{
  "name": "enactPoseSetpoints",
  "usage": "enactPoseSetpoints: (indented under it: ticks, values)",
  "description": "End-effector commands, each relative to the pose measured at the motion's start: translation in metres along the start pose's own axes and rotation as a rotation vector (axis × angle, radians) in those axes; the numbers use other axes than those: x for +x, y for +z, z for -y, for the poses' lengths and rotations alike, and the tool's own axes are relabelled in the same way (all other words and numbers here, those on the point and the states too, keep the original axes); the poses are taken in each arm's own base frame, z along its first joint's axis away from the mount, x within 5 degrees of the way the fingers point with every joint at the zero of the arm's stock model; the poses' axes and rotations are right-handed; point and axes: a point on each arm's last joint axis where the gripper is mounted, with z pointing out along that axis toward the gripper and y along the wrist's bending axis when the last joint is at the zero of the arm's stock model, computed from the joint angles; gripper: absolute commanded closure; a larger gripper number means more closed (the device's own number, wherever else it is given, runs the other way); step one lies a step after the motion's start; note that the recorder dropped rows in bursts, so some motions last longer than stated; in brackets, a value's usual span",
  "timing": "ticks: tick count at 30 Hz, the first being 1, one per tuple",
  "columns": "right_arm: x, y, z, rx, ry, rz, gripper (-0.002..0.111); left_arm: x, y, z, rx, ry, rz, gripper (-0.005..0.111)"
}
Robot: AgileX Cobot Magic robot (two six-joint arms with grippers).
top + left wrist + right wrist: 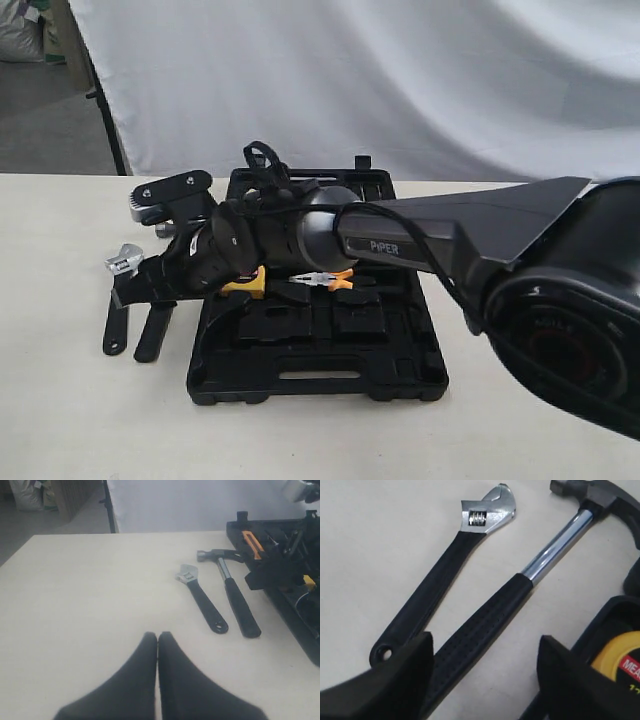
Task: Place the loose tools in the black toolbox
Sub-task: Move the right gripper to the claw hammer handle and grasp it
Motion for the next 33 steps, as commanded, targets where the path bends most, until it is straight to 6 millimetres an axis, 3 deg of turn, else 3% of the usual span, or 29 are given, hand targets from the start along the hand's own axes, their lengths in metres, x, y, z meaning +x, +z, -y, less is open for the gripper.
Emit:
enactPoseSetpoints:
  ticks: [1, 6, 14, 17, 22, 25, 33]
  values:
    - [0.0, 0.005, -0.001, -0.001, -0.026, 0.003, 0.048, -0.002, 0.0, -0.001, -0.021, 0.0, 0.02, 0.106]
    - [-0.013, 0.017, -0.006, -0.013, -0.053, 0.027, 0.048, -0.002, 0.0, -0.001, -0.021, 0.0, 0.02, 0.106]
    - [-0.026, 0.065, 0.02, 0.051, -0.057, -0.003, 0.048, -0.002, 0.0, -0.001, -0.021, 0.0, 0.02, 0.106]
    - [-0.023, 0.074, 0.032, 0.067, 0.0, -0.045, 0.048, -0.002, 0.0, -0.001, -0.021, 0.0, 0.02, 0.106]
    - [-0.014, 0.083, 0.027, 0.061, -0.033, -0.084, 0.049, -0.002, 0.0, -0.001, -0.021, 0.0, 0.02, 0.106]
    - [-0.01, 0.083, 0.015, 0.052, -0.092, -0.108, 0.058, -0.002, 0.0, -0.001, -0.021, 0.0, 0.02, 0.106]
    - [-0.001, 0.082, 0.001, 0.041, -0.112, -0.197, 0.105, -0.002, 0.0, -0.001, -0.021, 0.0, 0.02, 0.106]
